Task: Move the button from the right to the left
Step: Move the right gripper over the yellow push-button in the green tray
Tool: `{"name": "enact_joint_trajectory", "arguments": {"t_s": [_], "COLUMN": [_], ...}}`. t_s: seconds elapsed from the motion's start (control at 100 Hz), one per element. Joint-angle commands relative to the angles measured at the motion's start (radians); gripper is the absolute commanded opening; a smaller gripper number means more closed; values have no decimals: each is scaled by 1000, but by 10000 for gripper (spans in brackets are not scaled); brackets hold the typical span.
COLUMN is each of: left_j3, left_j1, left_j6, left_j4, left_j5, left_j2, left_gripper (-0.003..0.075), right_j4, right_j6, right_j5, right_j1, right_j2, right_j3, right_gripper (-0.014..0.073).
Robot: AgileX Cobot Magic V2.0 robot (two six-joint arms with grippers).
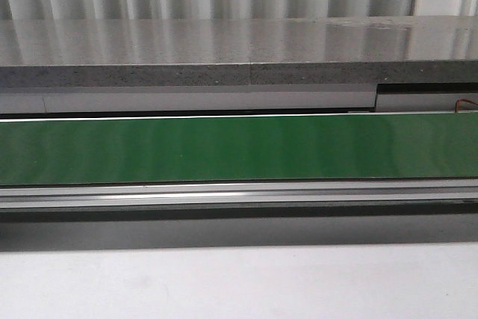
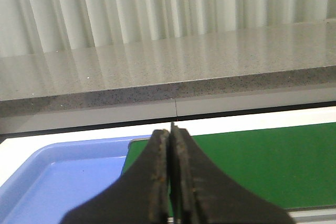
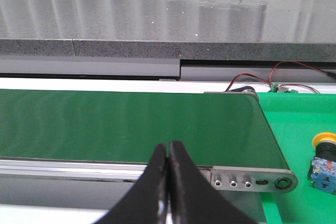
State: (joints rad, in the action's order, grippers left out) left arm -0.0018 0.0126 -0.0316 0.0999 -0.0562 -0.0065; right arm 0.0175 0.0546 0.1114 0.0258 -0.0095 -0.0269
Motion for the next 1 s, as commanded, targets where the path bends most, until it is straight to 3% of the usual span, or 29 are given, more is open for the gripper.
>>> {"name": "enact_joint_trajectory", "arguments": {"t_s": [0.0,0.58,0.77,0.99], "left_j3": [26,26,26,26], "left_j1": [1,1,1,1], "left_j6": [11,11,11,11], "left_j4": [-3,-3,-3,-3], "left_j5": [81,81,81,81], "left_j2": [-33,-33,-33,-33], "left_gripper": [-20,-20,-20,-20], "right_j4": [-1,-1,-8,-35], "right_j6": [3,3,3,3], "right_j5": [-86,-86,-255,60], "right_j1": [0,0,0,0], "right_j2": [-17,-17,-16,74], "right_j3": [17,17,29,261], "right_gripper": [-67,-67,-67,-67]}}
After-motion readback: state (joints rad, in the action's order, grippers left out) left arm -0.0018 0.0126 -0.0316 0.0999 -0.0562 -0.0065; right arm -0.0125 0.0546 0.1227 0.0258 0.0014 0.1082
